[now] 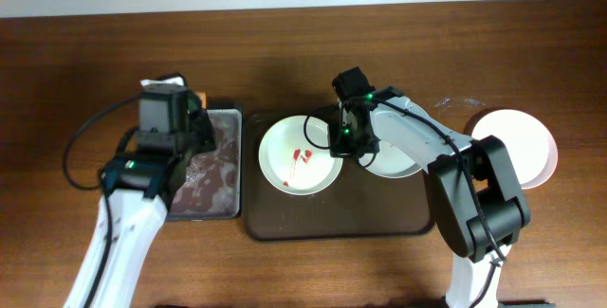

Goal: Clean dirty plates on tray and stack at the side
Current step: 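Scrub the held plate with the sponge in the left gripper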

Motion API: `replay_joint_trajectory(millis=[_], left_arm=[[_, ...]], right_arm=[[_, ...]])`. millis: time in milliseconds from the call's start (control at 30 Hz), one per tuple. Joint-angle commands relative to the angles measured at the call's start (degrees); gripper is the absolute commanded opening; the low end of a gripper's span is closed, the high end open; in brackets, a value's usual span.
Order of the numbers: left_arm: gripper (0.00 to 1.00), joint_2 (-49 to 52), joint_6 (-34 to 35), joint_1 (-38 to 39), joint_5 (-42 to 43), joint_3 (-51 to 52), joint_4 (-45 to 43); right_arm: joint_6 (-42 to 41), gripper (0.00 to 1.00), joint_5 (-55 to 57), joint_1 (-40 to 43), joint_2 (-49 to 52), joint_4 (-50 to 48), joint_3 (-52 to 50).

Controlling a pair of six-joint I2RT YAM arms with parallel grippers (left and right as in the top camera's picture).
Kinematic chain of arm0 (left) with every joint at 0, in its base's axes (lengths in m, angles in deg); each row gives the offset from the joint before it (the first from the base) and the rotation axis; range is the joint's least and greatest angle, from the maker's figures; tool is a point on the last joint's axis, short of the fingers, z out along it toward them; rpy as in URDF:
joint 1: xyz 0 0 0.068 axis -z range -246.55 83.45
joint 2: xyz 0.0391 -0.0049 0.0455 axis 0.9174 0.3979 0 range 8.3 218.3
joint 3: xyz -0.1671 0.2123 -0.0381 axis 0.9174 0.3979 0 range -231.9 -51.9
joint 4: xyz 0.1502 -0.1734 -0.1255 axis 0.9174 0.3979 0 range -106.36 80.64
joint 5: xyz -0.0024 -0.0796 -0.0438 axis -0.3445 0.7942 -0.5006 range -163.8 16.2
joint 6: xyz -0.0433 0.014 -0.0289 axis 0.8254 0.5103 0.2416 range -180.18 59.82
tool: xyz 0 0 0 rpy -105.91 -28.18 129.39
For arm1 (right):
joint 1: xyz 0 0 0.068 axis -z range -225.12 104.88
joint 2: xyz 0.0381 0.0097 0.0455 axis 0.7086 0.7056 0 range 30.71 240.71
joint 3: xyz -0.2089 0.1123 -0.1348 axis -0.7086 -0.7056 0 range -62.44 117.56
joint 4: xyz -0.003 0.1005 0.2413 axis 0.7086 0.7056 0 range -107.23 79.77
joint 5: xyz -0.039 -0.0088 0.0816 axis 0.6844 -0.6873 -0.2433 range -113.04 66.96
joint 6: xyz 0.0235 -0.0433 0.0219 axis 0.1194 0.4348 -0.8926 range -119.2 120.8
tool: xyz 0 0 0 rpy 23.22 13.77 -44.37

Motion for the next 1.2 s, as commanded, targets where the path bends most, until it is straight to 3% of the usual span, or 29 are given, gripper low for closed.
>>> replay_joint_trajectory(millis=[0,200,300,433,567,867,1167], left_arm=[[0.0,8.2,0.4,-0.4,0.4,-0.6,1.9],[0.0,19.4,0.4,-0.4,5.2,-0.6,2.7],[0.0,19.2,0.3,-0.4,7.9,-1.3,3.5],[0.0,17.9,-2.1,-0.3,19.3,-5.4,6.1],[0.0,17.4,-1.7,2.9,33.6,-5.9,1.9],[0.0,22.8,12.4,11.0,34.1,-5.5,-5.8],[0.0,32.9,13.2,11.5,45.8,-5.5,-13.8]], right_arm=[[-0.2,0.04,0.1,-0.3,0.9,0.6,-0.6],[-0.2,0.04,0.1,-0.3,0.9,0.6,-0.6],[-0.2,0.04,0.1,-0.3,0.9,0.7,-0.6],[-0.2,0.04,-0.1,-0.3,0.9,1.2,-0.6],[-0.2,0.04,-0.1,-0.3,0.9,1.3,-0.6],[-0.2,0.04,-0.1,-0.3,0.9,2.1,-0.6],[-0.2,0.04,-0.1,-0.3,0.9,2.5,-0.6]])
